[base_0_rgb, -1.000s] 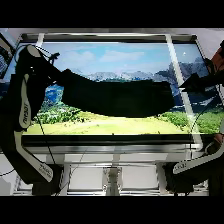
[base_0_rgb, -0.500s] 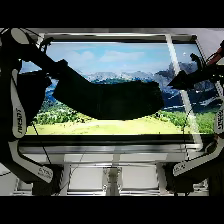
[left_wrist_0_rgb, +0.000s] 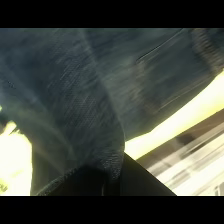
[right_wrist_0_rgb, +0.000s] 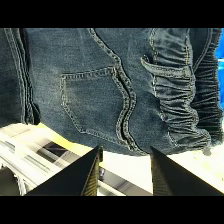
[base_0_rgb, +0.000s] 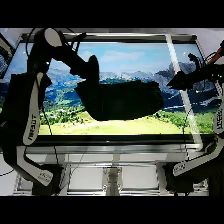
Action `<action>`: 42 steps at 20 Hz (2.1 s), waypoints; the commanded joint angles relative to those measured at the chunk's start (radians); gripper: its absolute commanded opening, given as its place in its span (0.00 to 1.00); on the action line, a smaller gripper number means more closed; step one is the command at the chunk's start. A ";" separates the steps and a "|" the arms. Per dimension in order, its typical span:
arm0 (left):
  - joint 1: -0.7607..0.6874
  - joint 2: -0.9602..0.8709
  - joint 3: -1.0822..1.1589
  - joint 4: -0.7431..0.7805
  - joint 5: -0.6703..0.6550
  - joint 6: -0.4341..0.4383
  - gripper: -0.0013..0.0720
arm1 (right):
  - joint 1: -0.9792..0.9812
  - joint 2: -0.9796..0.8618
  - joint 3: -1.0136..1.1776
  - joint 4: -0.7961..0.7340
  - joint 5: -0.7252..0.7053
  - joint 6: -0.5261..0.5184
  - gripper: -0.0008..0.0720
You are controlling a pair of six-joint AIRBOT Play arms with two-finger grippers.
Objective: Fold the clothes and pants, and hang the long-sleeved shirts on hangers.
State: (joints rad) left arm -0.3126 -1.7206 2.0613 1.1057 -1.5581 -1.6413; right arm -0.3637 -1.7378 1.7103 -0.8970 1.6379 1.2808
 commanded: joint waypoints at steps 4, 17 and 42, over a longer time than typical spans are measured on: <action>-0.137 -0.006 0.001 -0.044 0.275 -0.002 0.07 | 0.001 0.000 0.000 0.001 0.000 0.001 0.48; -0.292 -0.223 -0.002 -0.179 0.501 0.049 0.07 | 0.001 0.000 0.000 -0.002 -0.023 0.000 0.48; -0.015 -0.175 -0.066 0.038 0.146 0.071 0.58 | 0.310 -0.149 -0.062 -0.262 -0.330 -0.042 0.96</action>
State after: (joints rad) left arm -0.3813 -1.9385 2.0327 0.9680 -1.3270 -1.5314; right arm -0.0971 -1.8351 1.6512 -1.1259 1.3376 1.2385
